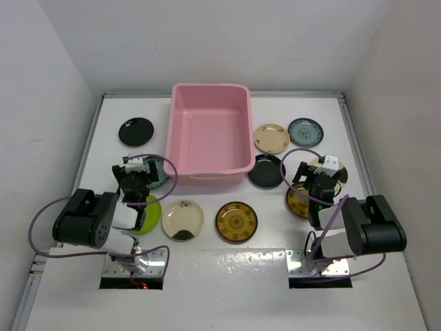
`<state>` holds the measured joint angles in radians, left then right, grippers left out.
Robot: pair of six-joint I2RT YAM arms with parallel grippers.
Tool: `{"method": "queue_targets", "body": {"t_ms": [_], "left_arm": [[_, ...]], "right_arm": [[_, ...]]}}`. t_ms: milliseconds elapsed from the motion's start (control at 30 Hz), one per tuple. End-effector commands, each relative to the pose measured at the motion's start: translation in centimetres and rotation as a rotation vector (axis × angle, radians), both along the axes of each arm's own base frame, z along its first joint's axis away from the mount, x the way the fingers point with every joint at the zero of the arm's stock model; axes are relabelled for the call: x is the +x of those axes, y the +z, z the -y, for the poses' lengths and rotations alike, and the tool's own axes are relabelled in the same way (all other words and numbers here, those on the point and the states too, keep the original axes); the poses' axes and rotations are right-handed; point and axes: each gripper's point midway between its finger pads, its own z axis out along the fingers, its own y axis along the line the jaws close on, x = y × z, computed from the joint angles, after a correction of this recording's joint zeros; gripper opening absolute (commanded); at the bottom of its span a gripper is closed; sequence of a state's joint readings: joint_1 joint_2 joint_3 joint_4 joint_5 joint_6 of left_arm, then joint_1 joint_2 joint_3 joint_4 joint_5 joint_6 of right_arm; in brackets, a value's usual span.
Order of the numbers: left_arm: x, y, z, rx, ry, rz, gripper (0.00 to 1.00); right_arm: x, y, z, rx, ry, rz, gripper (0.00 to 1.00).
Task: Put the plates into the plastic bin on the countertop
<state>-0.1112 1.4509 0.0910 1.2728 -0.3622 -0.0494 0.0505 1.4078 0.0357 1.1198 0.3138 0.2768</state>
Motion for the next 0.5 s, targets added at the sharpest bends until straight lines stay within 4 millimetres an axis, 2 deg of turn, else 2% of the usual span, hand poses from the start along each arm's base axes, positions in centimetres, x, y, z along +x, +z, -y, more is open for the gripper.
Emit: {"method": "queue_targets", "body": {"t_ms": [0, 33, 67, 100, 133, 167, 200, 233, 267, 300, 333, 367, 400, 433, 467], "left_arm": [[0.8, 2.3, 0.0, -0.011, -0.006, 0.084, 0.99], [0.8, 2.3, 0.0, -0.011, -0.006, 0.084, 0.99], [0.8, 2.3, 0.0, -0.011, -0.006, 0.084, 0.99], [0.8, 2.3, 0.0, -0.011, -0.006, 0.084, 0.99], [1.1, 3.9, -0.2, -0.013, 0.008, 0.114, 0.99], [1.6, 4.6, -0.5, -0.019, 0.019, 0.091, 0.99], [2.4, 5.3, -0.3, -0.015, 0.003, 0.038, 0.99], [4.4, 7.2, 0.6, 0.147, -0.112, -0.110, 0.99], [4.9, 9.4, -0.1, 0.177, -0.083, -0.117, 0.99], [4.9, 11.9, -1.5, 0.162, 0.016, -0.093, 0.99], [4.6, 14.2, -3.4, 0.121, 0.139, -0.047, 0.99], [4.0, 18.1, -6.0, 0.114, 0.295, 0.029, 0.99], [4.3, 20.0, -6.0, 0.118, 0.299, 0.064, 0.99], [4.2, 23.5, -6.6, 0.114, 0.315, 0.110, 0.99], [4.7, 24.6, -6.6, 0.090, 0.298, 0.124, 0.99]], "right_arm": [[-1.6, -1.0, -0.1, -0.036, 0.011, -0.032, 1.00], [-1.1, 0.8, -0.1, -0.075, 0.004, 0.013, 1.00], [0.4, 0.4, -0.4, -0.101, 0.003, -0.118, 1.00], [1.4, 1.7, -1.3, -0.115, 0.024, -0.135, 1.00], [3.4, 4.1, -1.8, -0.131, 0.028, -0.182, 1.00], [4.5, 6.0, -2.1, -0.211, 0.068, -0.210, 1.00], [5.3, 7.1, -3.8, -0.286, 0.154, -0.340, 1.00], [8.4, 13.0, -4.7, -0.497, 0.266, -0.305, 1.00], [9.2, 14.9, -5.0, -0.585, 0.292, -0.327, 1.00], [11.7, 19.4, -5.7, -0.680, 0.247, -0.351, 1.00], [12.6, 21.3, -6.2, -0.728, 0.201, -0.339, 1.00], [13.6, 21.7, -6.0, -0.670, 0.098, -0.325, 1.00], [15.6, 26.5, -7.0, -0.567, 0.096, -0.228, 1.00], [15.1, 23.9, -7.2, -0.377, 0.159, -0.314, 1.00], [14.4, 22.6, -12.3, -0.071, 0.551, -0.330, 1.00]]}}
